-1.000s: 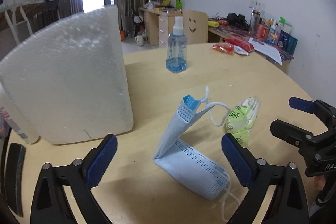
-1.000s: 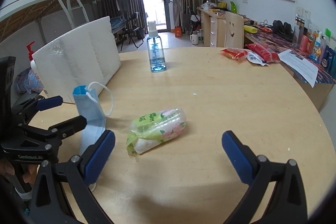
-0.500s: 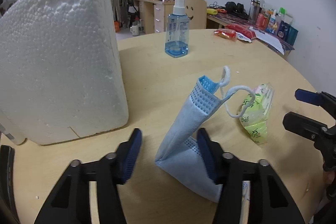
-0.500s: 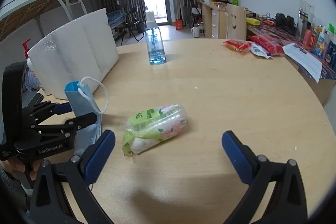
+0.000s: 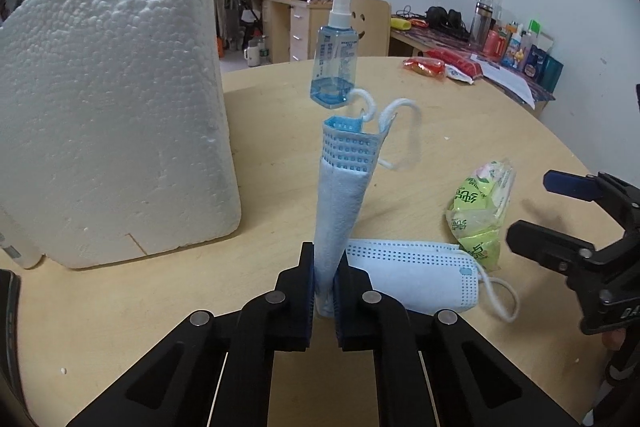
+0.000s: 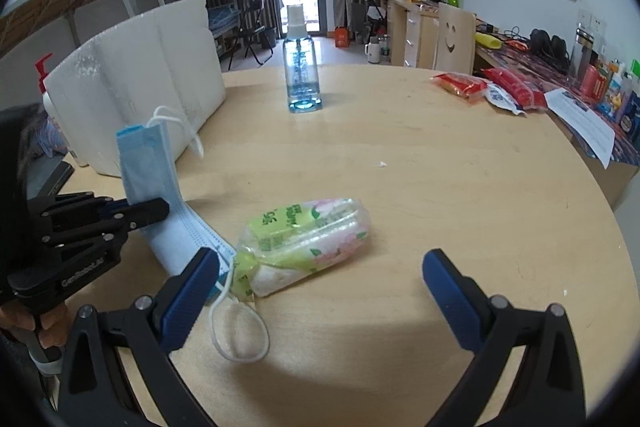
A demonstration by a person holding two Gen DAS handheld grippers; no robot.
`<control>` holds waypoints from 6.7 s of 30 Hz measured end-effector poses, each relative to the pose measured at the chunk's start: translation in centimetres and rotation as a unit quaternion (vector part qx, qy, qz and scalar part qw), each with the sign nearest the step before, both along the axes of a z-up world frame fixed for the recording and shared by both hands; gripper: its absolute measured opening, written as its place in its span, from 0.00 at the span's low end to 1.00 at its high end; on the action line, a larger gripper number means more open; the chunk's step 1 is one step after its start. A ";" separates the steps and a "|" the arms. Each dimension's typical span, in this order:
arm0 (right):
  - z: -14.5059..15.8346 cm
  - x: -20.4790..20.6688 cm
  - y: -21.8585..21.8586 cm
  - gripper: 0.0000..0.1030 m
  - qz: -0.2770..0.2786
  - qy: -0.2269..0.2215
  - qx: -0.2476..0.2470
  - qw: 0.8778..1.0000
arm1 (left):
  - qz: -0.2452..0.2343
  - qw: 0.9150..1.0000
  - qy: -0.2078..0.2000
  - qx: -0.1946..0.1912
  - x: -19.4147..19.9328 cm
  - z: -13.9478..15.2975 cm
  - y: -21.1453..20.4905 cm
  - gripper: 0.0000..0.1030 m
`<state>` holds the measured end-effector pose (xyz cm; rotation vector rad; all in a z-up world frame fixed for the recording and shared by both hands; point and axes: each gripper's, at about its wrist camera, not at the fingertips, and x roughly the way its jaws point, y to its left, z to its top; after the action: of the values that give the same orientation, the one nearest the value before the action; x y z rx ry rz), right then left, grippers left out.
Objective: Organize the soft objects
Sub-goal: 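Close left gripper on the blue face mask while right gripper grasps the wet-wipes pack, then lift the blue mask and wet-wipes pack and carry both over the foam box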
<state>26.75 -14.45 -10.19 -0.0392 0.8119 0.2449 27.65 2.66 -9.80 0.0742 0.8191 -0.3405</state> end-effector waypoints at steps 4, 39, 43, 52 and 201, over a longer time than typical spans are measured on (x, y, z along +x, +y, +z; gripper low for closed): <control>0.2 0.3 0.6 1.00 0.003 0.006 -0.014 1.000 | -0.004 1.000 -0.020 -0.004 -0.8 0.8 0.5 0.08; -1.7 3.3 2.9 0.72 0.002 0.065 -0.033 0.997 | 0.015 0.998 -0.052 -0.015 -1.7 1.8 3.3 0.08; -1.6 3.1 2.7 0.70 0.010 0.064 -0.016 0.998 | 0.014 0.998 -0.055 -0.018 -1.8 2.0 3.3 0.08; 0.7 1.5 1.8 0.70 0.004 0.029 -0.001 1.000 | -0.001 0.996 -0.077 -0.036 -2.8 3.4 3.1 0.08; 15.0 -4.2 9.0 0.70 0.191 -0.207 0.052 0.958 | 0.201 0.945 -0.259 0.021 -11.2 16.3 6.6 0.08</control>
<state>22.54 -5.50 4.84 -0.1438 0.3653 0.6229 16.45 9.25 6.49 0.0308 0.3040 0.0877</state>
